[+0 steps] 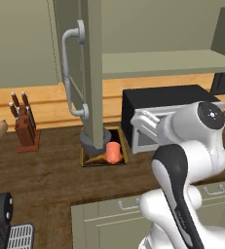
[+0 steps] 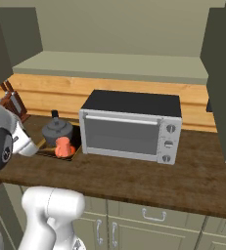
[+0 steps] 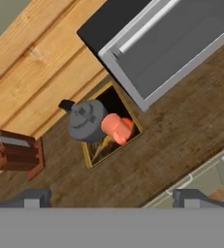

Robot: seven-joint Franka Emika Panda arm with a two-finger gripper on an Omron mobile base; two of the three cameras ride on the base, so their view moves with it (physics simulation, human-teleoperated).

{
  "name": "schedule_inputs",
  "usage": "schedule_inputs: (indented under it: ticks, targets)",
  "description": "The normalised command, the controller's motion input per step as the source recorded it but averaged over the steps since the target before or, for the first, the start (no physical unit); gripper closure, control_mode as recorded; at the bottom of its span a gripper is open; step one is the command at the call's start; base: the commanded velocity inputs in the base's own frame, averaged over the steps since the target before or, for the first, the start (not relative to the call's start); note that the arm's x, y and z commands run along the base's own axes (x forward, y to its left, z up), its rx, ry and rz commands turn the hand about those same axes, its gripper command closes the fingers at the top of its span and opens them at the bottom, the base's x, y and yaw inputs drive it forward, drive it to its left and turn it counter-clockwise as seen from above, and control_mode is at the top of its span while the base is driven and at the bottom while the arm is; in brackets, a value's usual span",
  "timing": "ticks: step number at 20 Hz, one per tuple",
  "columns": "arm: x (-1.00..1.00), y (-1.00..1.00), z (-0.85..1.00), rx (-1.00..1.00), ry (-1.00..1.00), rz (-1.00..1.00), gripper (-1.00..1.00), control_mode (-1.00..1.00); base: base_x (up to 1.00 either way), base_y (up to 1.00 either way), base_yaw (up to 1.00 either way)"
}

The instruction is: Pick the kettle from the counter and place it on the tray. Then pick the mug from the cabinet and place it on the tray. Then close the cabinet doors.

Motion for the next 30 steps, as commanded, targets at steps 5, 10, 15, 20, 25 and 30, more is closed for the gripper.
schedule_inputs:
  ticks: [5, 10, 15, 20, 25, 30]
  targets:
    - [-0.29, 0.00, 0.03, 0.05, -0.05, 0.00, -1.00, -1.00, 0.00, 0.00, 0.00]
    - [-0.19, 0.06, 0.07, 0.00, -0.09, 0.00, -1.00, -1.00, 0.00, 0.00, 0.00]
    - [-0.12, 0.27, 0.16, 0.08, -0.02, 0.02, -1.00, -1.00, 0.00, 0.00, 0.00]
    - [-0.33, 0.32, 0.32, 0.23, 0.00, 0.06, -1.00, -1.00, 0.00, 0.00, 0.00]
    - [-0.64, 0.11, 0.35, 0.21, -0.06, 0.10, -1.00, -1.00, 0.00, 0.00, 0.00]
    - [-0.51, 0.29, 0.22, 0.06, 0.04, 0.02, -1.00, -1.00, 0.00, 0.00, 0.00]
